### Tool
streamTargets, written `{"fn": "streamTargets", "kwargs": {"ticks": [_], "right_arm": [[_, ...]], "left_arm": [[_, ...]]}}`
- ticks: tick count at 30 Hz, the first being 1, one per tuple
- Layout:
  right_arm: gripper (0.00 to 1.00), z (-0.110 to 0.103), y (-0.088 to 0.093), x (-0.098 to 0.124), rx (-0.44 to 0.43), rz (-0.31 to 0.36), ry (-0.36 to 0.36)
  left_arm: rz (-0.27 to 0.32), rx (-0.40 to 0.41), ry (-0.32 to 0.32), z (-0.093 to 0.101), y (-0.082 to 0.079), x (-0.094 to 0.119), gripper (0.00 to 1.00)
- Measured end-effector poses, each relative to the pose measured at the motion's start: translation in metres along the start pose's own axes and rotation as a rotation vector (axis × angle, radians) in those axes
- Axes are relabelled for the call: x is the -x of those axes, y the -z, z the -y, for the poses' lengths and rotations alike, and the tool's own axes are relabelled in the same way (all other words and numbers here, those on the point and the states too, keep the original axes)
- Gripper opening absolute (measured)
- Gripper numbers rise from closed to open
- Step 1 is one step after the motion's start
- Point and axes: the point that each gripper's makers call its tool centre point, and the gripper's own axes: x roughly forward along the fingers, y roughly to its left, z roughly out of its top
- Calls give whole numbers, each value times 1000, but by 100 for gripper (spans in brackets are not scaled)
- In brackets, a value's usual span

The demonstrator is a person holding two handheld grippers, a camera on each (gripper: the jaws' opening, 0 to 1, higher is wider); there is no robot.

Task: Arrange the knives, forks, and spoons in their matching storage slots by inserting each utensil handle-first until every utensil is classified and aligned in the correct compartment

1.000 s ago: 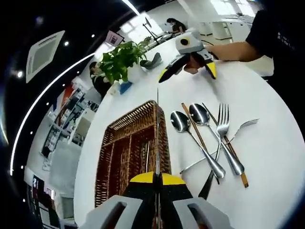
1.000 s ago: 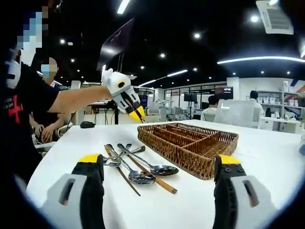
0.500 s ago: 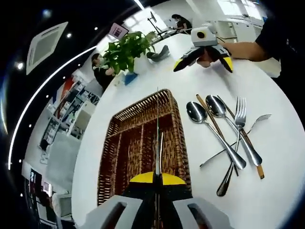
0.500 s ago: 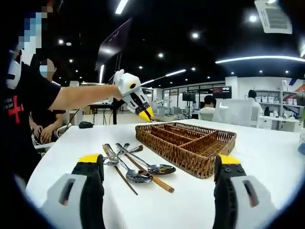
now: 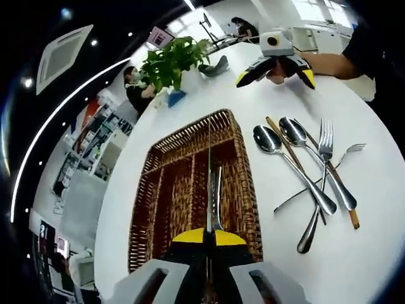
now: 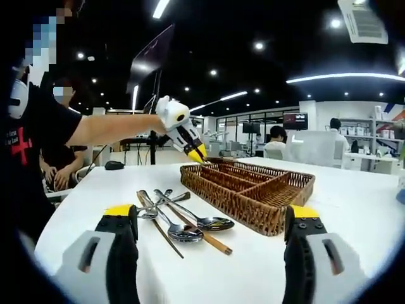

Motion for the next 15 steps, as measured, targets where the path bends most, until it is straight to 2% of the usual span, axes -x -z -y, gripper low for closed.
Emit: {"fn": "streamTargets", "kwargs": {"ticks": [15], "right_arm": [[99, 2, 2, 0, -10, -3, -4]], "left_arm": [[-43, 17, 66, 8, 9, -28, 0]]}}
